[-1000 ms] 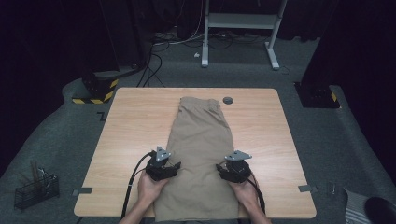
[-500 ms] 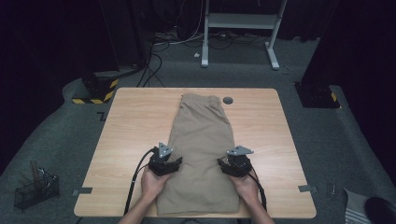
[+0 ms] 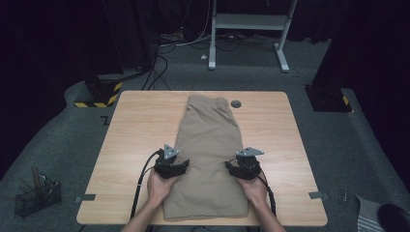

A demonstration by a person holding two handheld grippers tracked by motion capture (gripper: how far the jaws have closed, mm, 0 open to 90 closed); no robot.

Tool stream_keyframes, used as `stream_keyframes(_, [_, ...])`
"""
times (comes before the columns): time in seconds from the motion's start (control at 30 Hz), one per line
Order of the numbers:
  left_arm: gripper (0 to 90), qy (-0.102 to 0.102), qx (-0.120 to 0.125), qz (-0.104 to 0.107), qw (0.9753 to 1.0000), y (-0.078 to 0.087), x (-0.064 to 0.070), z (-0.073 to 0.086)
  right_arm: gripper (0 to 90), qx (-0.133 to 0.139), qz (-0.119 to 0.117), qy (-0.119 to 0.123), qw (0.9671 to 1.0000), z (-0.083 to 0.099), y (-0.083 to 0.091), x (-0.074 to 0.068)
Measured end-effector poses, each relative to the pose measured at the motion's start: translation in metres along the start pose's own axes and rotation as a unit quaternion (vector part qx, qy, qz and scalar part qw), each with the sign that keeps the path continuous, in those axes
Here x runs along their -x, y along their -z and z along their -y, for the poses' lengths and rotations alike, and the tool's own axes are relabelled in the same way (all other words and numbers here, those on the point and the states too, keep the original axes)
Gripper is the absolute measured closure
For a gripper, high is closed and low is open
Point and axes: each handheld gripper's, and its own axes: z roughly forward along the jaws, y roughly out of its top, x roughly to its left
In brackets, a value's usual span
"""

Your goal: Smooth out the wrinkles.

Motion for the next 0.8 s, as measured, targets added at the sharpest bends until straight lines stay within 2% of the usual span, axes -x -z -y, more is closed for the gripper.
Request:
stream_keyframes(0.1, [34.9, 0.013, -0.001, 0.006, 0.9999, 0.003, -0.002, -0.001, 41.5, 0.000, -0.005, -0.013, 0.9999, 0.000, 0.005, 0.003])
stream_keyframes(0.17, [34.1, 0.025, 0.002, 0.010, 0.9996, 0.007, -0.003, -0.003, 41.6, 0.012, -0.002, -0.019, 0.9997, 0.000, 0.012, 0.005])
stream_keyframes(0.23, [34.3, 0.030, 0.007, 0.009, 0.9995, 0.011, -0.007, -0.004, 41.4, 0.017, 0.003, -0.020, 0.9996, -0.001, 0.018, 0.009])
stream_keyframes(0.33, [34.0, 0.044, 0.006, 0.009, 0.9990, 0.016, -0.014, -0.006, 40.2, 0.018, 0.016, -0.037, 0.9990, 0.001, 0.024, 0.020])
stream_keyframes(0.47, [32.1, 0.037, -0.008, 0.006, 0.9993, 0.019, -0.021, -0.011, 39.5, 0.014, 0.032, -0.064, 0.9973, 0.005, 0.029, 0.032])
stream_keyframes(0.53, [31.8, 0.041, -0.017, 0.004, 0.9990, 0.016, -0.023, -0.010, 38.9, 0.015, 0.036, -0.074, 0.9965, 0.006, 0.030, 0.035])
stream_keyframes(0.63, [29.0, 0.054, -0.035, 0.000, 0.9979, 0.013, -0.028, -0.007, 37.8, 0.017, 0.033, -0.085, 0.9956, 0.006, 0.029, 0.036])
stream_keyframes(0.8, [29.4, 0.058, -0.017, 0.001, 0.9982, 0.017, -0.029, -0.009, 35.2, 0.008, 0.030, -0.078, 0.9965, 0.002, 0.021, 0.027])
